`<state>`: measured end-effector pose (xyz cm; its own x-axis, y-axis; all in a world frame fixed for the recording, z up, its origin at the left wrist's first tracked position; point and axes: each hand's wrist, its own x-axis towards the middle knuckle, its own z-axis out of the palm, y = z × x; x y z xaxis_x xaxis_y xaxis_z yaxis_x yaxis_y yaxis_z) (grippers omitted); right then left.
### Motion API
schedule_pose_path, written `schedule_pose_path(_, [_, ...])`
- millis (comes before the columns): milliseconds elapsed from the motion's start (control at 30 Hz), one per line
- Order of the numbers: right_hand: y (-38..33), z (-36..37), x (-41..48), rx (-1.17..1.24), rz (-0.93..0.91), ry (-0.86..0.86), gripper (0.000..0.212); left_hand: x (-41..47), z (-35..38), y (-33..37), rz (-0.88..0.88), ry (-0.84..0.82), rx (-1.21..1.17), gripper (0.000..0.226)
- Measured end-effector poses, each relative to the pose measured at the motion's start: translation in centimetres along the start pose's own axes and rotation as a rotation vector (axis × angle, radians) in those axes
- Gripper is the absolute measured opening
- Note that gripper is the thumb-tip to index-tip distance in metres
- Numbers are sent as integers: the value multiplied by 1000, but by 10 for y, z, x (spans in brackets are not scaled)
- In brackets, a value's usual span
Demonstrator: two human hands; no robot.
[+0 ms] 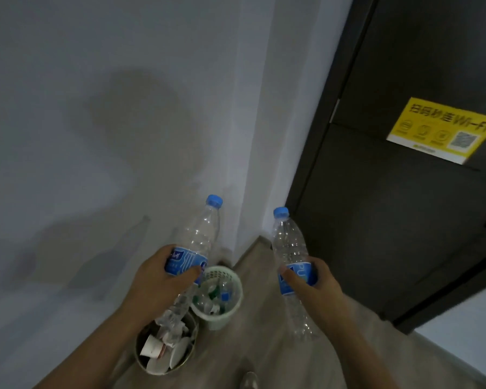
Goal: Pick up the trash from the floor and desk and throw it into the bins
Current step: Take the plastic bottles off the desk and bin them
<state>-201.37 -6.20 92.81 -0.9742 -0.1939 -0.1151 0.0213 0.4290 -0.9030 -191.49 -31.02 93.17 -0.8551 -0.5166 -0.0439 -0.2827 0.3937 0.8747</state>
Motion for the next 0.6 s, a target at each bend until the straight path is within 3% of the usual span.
schedule_pose_path(367, [7, 19, 208, 21, 57, -238, 35, 141, 73, -15, -238, 56, 82, 25])
schedule_pose_path(600, [48, 45, 266, -48, 187, -276, 39, 188, 116, -72, -499, -66, 216, 43])
